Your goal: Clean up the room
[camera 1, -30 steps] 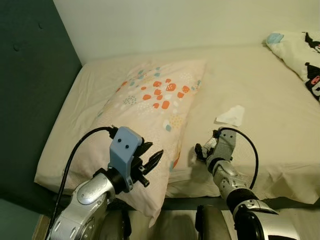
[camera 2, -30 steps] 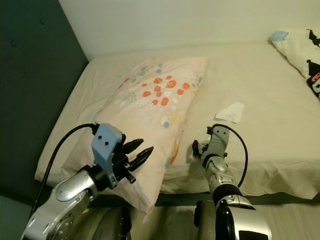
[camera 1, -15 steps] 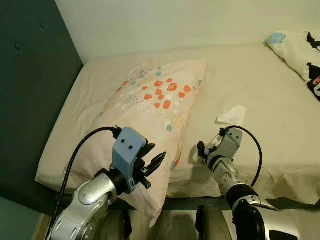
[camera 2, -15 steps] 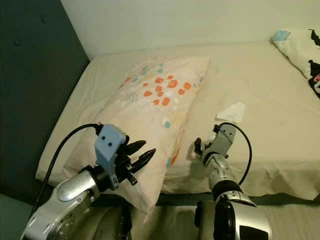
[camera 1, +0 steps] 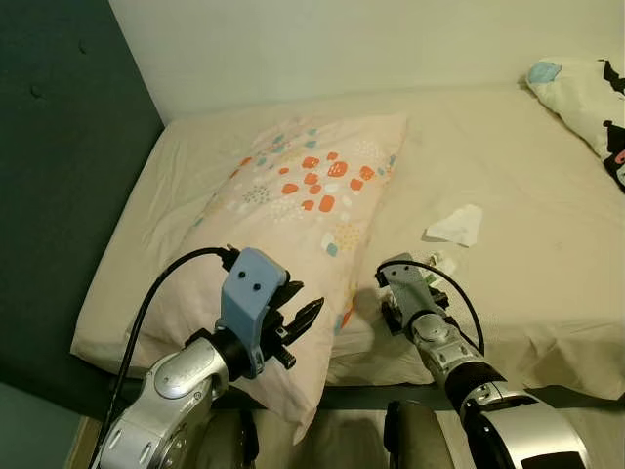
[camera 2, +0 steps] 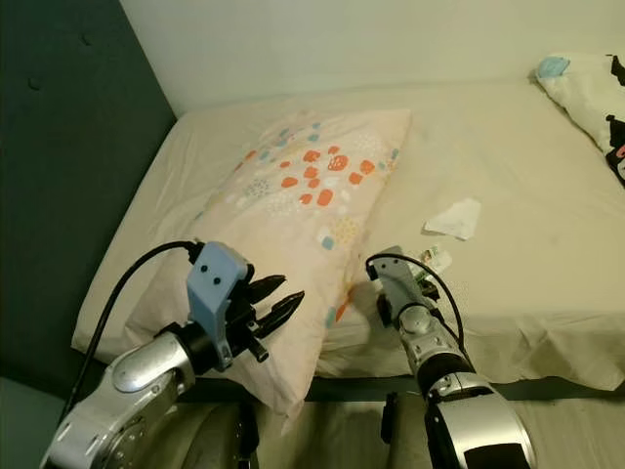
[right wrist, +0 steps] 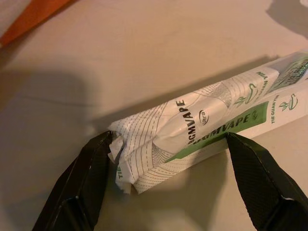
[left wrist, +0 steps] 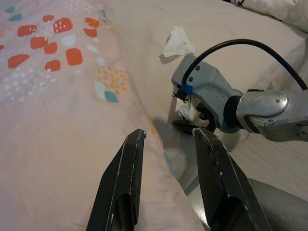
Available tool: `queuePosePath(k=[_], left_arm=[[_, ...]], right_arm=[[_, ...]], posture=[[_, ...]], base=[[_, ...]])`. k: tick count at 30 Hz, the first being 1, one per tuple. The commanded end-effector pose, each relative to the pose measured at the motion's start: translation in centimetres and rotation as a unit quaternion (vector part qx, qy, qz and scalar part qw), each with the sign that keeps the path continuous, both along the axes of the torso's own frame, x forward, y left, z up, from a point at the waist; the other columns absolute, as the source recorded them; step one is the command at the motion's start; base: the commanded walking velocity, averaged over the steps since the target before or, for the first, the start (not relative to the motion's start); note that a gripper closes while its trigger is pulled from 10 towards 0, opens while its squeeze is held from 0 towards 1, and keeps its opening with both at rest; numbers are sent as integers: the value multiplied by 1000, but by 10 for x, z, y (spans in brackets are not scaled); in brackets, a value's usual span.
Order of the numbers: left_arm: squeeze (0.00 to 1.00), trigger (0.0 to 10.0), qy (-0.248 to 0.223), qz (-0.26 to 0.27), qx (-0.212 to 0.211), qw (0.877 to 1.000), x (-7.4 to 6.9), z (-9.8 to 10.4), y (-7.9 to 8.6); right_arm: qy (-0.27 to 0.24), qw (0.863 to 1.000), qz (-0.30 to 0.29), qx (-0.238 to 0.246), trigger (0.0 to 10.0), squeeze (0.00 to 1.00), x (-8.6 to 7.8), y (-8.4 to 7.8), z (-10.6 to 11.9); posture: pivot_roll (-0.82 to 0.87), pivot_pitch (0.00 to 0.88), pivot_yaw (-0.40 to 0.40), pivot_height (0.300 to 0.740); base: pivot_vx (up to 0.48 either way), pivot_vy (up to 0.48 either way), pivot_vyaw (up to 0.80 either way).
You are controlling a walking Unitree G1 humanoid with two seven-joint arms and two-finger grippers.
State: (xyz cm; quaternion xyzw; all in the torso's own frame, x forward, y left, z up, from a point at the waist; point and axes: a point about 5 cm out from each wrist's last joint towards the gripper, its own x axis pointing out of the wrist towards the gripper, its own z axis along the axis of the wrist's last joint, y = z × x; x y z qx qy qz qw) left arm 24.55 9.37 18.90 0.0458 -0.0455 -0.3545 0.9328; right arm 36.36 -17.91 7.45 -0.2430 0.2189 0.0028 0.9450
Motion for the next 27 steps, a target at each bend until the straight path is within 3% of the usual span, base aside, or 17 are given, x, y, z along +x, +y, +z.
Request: queuePosePath(k=[1, 2, 3, 4, 16, 27], left_arm=[[0, 10000, 13, 0, 13, 1000, 0, -7, 0], [0, 10000, 13, 0, 13, 1000, 0, -6, 0], [0, 10000, 12, 1, 12, 1000, 0, -6, 0], [0, 10000, 11, 2, 12, 1000, 0, -6, 0], [0, 10000, 9, 20, -16, 1000, 7, -5, 0], [0, 10000, 5, 27, -45, 999, 12, -9, -4]], right_arm=[[39, 999, -5, 3, 10000, 0, -12, 0, -19], [36, 999, -9, 8, 4510, 0, -12, 0, -19], [34, 999, -13, 16, 1647, 0, -12, 0, -19], [32, 999, -14, 16, 0, 0, -12, 0, -19], [-27, 998, -22, 61, 0, 0, -5, 11, -8], [-61, 994, -26, 84, 0, 0, -7, 18, -7]], posture=[[158, 273, 90, 583], [158, 273, 90, 583], [158, 273, 90, 583], [158, 273, 90, 583], [130, 242, 81, 583], [55, 161, 43, 583]], base=[[0, 0, 0], [0, 0, 0], [0, 0, 0], [0, 0, 0], [0, 0, 0], [0, 0, 0]])
